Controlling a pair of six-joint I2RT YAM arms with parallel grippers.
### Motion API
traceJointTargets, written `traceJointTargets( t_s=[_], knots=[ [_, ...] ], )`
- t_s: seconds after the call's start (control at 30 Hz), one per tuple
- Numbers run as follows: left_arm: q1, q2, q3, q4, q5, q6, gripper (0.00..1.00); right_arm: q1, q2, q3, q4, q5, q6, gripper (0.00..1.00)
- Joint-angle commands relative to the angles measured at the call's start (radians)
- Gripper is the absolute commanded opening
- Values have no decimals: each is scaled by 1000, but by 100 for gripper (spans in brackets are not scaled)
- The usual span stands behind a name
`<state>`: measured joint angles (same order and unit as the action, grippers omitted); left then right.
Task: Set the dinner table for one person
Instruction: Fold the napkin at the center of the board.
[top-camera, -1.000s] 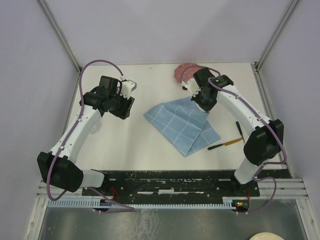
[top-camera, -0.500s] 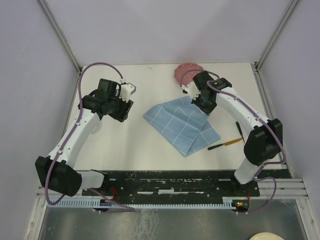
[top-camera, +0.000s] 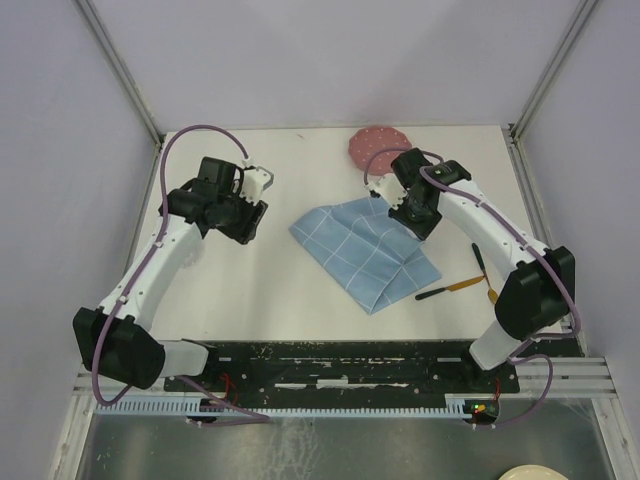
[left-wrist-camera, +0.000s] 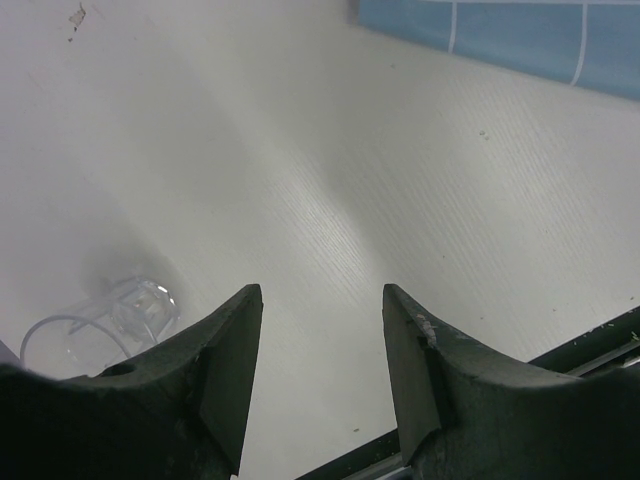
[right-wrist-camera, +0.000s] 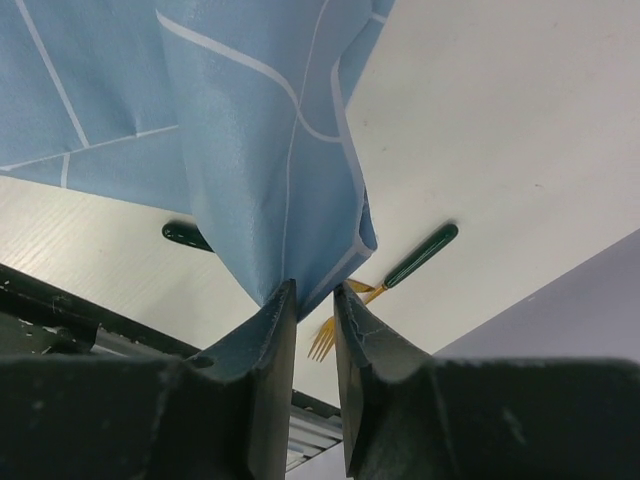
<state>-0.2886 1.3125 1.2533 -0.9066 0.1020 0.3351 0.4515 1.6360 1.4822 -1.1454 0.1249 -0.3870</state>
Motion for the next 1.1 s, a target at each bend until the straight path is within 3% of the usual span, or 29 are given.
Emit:
traceJointTargets(
  t_s=[0.0, 0.27, 0.4, 0.67, 0.77, 0.9, 1.0, 1.07],
  knots=[
    [-3, -3, 19, 22, -14, 41, 59, -4, -79, -30, -34, 21, -18, 29],
    [-3, -21, -3, 25, -24, 42, 59, -45, -116, -73, 68, 179, -61, 30],
    [-3, -23, 2, 14, -35, 51, 59, -92, -113, -55, 90, 185, -85, 30],
    [-3, -34, -1, 3, -48, 59, 59, -109, -140, 56, -52, -42, -45, 30],
    [-3, -34, -6, 4, -47, 59, 59, -108, -144, 76, -127, -190, -67, 30],
    [-4, -19, -2, 4, -56, 66, 59, -102, -151, -2, -194, -442, -92, 29],
    [-4, -8, -4, 12, -75, 84, 59, -91, -148, -80, -193, -508, -82, 30],
    [-3, 0, -3, 22, -87, 94, 59, -57, -151, -138, -153, -469, -62, 29]
  ],
)
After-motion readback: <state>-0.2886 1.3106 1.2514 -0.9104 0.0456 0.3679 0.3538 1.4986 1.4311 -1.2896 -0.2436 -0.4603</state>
